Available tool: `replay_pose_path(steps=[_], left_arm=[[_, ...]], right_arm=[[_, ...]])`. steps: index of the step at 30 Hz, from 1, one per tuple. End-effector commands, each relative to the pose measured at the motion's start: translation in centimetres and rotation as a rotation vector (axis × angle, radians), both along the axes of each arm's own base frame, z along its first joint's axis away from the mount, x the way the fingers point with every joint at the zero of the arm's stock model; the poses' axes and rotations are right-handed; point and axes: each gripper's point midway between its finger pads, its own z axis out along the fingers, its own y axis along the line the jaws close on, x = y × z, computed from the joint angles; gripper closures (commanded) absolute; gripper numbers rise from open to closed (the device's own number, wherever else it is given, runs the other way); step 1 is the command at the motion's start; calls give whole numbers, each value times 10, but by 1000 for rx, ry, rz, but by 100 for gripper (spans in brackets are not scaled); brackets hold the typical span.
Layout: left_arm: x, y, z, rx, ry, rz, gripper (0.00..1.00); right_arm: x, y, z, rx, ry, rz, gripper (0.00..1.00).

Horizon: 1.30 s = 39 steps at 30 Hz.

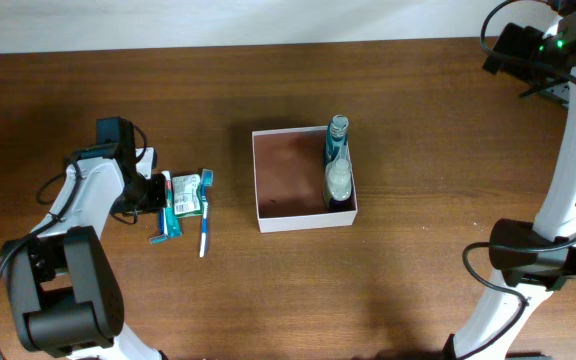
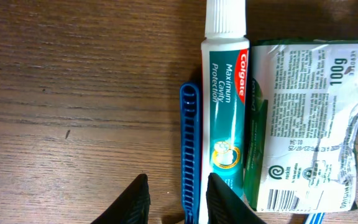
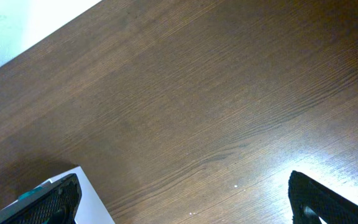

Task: Pack container
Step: 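Lower the left gripper onto the blue razor and close on it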

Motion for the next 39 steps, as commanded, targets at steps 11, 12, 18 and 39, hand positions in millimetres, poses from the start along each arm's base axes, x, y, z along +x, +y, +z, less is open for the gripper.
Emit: replay_pose_path(steps=[11, 12, 18, 39], left_arm=[[-19, -5, -27, -21, 35, 2, 68], [-20, -5, -28, -20, 37, 7, 68], [-21, -5, -31, -21, 34, 8, 68], [-22, -5, -34, -20, 33, 7, 69]], right_arm=[[-5, -2, 6, -13, -7, 2, 2], [-5, -2, 6, -13, -7, 2, 2], [-5, -2, 6, -13, -8, 2, 2], [-5, -2, 6, -13, -8, 2, 2]])
